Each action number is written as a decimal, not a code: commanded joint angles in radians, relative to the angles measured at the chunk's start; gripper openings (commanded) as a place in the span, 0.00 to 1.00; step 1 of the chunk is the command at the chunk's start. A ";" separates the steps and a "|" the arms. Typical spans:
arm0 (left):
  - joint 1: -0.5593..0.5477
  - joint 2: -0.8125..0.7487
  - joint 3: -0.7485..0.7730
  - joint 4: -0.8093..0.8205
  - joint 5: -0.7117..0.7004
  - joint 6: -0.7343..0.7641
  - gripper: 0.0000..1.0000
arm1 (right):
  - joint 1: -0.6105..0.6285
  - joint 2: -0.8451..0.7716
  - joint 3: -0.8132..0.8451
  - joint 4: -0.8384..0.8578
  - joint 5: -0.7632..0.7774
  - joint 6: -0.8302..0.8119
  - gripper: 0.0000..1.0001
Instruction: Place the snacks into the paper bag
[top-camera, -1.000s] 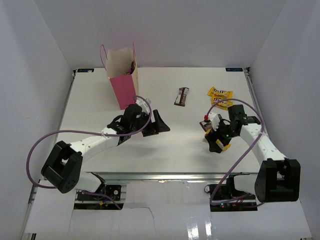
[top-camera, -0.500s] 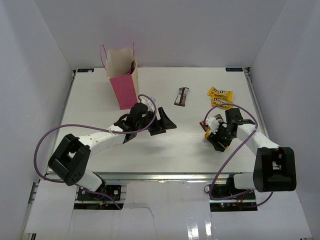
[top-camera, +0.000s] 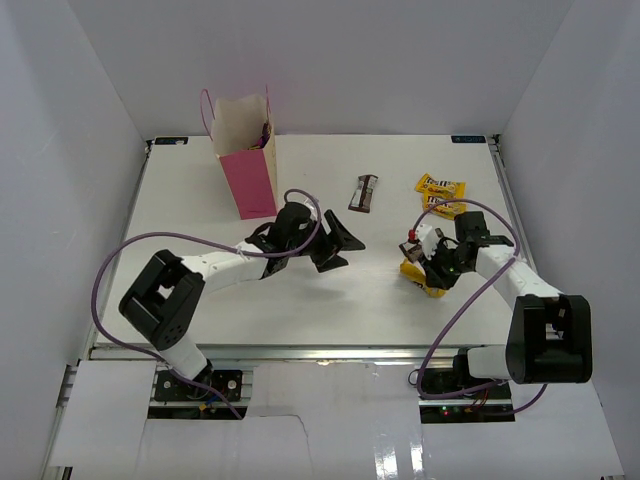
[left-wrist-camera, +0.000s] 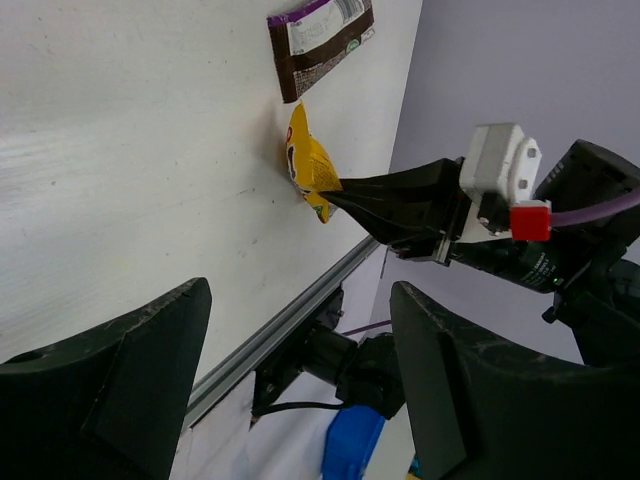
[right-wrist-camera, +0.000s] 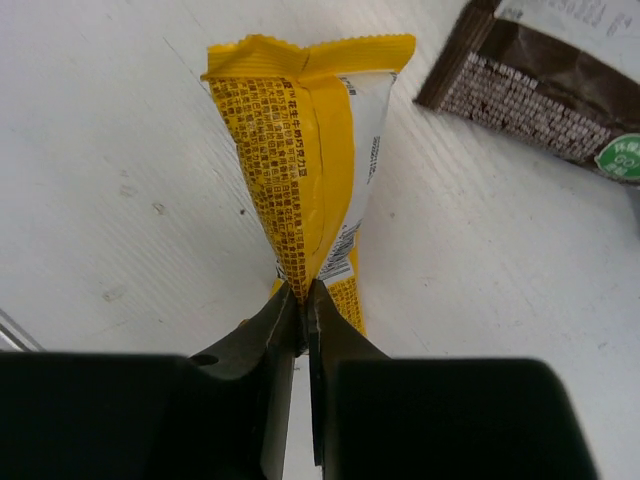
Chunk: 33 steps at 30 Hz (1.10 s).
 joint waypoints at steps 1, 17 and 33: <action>-0.031 0.033 0.053 0.017 0.008 -0.103 0.82 | -0.005 -0.028 0.067 -0.016 -0.166 0.067 0.12; -0.080 0.207 0.219 -0.027 -0.025 -0.197 0.81 | 0.178 0.053 0.213 0.047 -0.347 0.285 0.08; -0.077 0.220 0.271 -0.130 -0.061 -0.139 0.32 | 0.232 0.096 0.294 0.075 -0.358 0.317 0.25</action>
